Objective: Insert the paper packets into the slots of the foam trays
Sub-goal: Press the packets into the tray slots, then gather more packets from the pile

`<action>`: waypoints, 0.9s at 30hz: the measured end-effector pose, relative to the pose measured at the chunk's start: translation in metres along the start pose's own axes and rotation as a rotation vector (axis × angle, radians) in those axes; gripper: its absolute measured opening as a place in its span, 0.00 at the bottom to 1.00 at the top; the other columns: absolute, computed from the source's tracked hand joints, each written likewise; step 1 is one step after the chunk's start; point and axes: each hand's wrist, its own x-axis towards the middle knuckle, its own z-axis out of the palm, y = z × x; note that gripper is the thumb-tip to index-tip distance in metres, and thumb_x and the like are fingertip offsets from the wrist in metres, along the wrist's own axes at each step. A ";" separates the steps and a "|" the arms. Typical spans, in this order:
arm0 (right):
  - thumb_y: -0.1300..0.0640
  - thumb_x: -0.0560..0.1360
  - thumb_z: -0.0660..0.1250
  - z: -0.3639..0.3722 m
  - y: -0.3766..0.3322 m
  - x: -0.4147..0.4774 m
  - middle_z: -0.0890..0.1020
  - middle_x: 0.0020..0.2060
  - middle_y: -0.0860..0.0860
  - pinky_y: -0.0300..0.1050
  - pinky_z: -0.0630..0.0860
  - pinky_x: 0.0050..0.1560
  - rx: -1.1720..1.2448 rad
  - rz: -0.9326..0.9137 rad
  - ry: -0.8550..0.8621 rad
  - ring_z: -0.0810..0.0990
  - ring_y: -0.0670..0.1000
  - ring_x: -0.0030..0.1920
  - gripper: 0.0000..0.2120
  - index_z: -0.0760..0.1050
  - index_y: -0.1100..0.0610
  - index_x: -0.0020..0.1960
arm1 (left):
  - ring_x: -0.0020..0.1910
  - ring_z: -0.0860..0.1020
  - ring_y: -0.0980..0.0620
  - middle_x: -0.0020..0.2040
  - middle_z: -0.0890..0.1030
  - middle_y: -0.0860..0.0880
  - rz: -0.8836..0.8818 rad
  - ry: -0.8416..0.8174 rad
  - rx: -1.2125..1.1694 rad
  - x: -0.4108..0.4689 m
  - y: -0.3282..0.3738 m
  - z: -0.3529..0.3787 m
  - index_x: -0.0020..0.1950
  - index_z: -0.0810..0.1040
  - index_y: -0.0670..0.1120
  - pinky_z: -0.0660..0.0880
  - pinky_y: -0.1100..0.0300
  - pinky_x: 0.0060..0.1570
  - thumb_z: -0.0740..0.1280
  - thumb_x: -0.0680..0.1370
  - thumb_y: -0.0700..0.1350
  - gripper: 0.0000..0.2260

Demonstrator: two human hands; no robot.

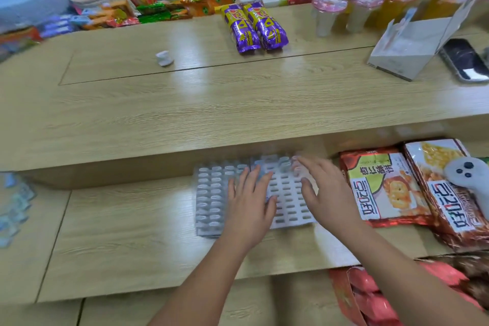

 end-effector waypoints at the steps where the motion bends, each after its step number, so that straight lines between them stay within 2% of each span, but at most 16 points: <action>1: 0.62 0.76 0.67 -0.001 -0.012 -0.005 0.79 0.59 0.50 0.52 0.75 0.58 0.080 0.037 -0.011 0.76 0.53 0.59 0.18 0.77 0.54 0.65 | 0.78 0.56 0.49 0.78 0.63 0.50 -0.036 0.060 -0.092 -0.009 -0.001 -0.009 0.76 0.65 0.51 0.51 0.44 0.77 0.53 0.81 0.56 0.24; 3: 0.61 0.78 0.66 0.000 -0.042 -0.014 0.79 0.57 0.46 0.50 0.75 0.58 0.230 0.070 -0.027 0.77 0.50 0.57 0.14 0.79 0.54 0.62 | 0.75 0.59 0.58 0.75 0.66 0.53 -0.144 0.184 -0.320 -0.034 -0.007 -0.032 0.75 0.67 0.52 0.56 0.56 0.75 0.54 0.80 0.56 0.24; 5: 0.61 0.78 0.66 0.004 -0.079 -0.025 0.78 0.53 0.39 0.43 0.76 0.55 0.362 0.084 -0.057 0.79 0.44 0.54 0.12 0.79 0.50 0.59 | 0.72 0.60 0.66 0.72 0.68 0.57 -0.269 0.292 -0.513 -0.070 -0.023 -0.055 0.73 0.68 0.53 0.57 0.68 0.72 0.58 0.80 0.54 0.22; 8: 0.61 0.78 0.67 0.020 -0.149 -0.045 0.79 0.52 0.38 0.33 0.76 0.51 0.511 0.066 -0.133 0.79 0.39 0.51 0.13 0.78 0.46 0.57 | 0.68 0.68 0.62 0.67 0.71 0.58 -0.414 0.450 -0.613 -0.140 -0.064 -0.086 0.70 0.71 0.53 0.64 0.68 0.66 0.63 0.80 0.46 0.18; 11: 0.62 0.77 0.68 0.044 -0.228 -0.077 0.80 0.49 0.38 0.25 0.71 0.48 0.626 -0.007 -0.246 0.80 0.39 0.50 0.13 0.78 0.44 0.55 | 0.63 0.73 0.61 0.63 0.72 0.61 -0.545 0.522 -0.663 -0.223 -0.109 -0.115 0.68 0.70 0.62 0.69 0.73 0.55 0.64 0.80 0.43 0.20; 14: 0.61 0.76 0.69 0.076 -0.306 -0.117 0.80 0.51 0.37 0.26 0.71 0.47 0.679 -0.075 -0.386 0.80 0.41 0.50 0.13 0.78 0.42 0.53 | 0.60 0.75 0.62 0.60 0.74 0.62 -0.664 0.588 -0.709 -0.308 -0.154 -0.139 0.66 0.70 0.64 0.71 0.69 0.55 0.64 0.81 0.43 0.19; 16: 0.60 0.76 0.69 0.104 -0.353 -0.147 0.80 0.50 0.38 0.27 0.72 0.46 0.704 -0.066 -0.454 0.81 0.42 0.50 0.12 0.78 0.42 0.52 | 0.59 0.75 0.63 0.60 0.75 0.61 -0.727 0.652 -0.728 -0.363 -0.185 -0.151 0.65 0.71 0.64 0.71 0.73 0.53 0.64 0.81 0.43 0.18; 20: 0.61 0.76 0.70 0.168 -0.446 -0.214 0.81 0.47 0.39 0.28 0.73 0.43 0.766 -0.016 -0.527 0.81 0.42 0.47 0.12 0.78 0.44 0.50 | 0.55 0.76 0.62 0.61 0.77 0.54 -0.848 0.798 -0.770 -0.472 -0.257 -0.178 0.64 0.74 0.56 0.70 0.76 0.50 0.64 0.81 0.38 0.16; 24: 0.65 0.75 0.70 0.224 -0.537 -0.258 0.83 0.48 0.43 0.27 0.73 0.42 0.801 -0.033 -0.569 0.81 0.41 0.46 0.13 0.78 0.46 0.48 | 0.52 0.78 0.63 0.58 0.80 0.50 -0.959 0.923 -0.694 -0.577 -0.321 -0.214 0.59 0.74 0.60 0.72 0.74 0.51 0.67 0.79 0.34 0.20; 27: 0.63 0.76 0.70 0.254 -0.592 -0.273 0.82 0.50 0.44 0.27 0.73 0.43 0.775 -0.079 -0.618 0.81 0.39 0.48 0.11 0.78 0.47 0.49 | 0.50 0.79 0.65 0.56 0.81 0.48 -1.025 1.009 -0.645 -0.633 -0.357 -0.237 0.58 0.74 0.59 0.72 0.76 0.50 0.69 0.76 0.32 0.22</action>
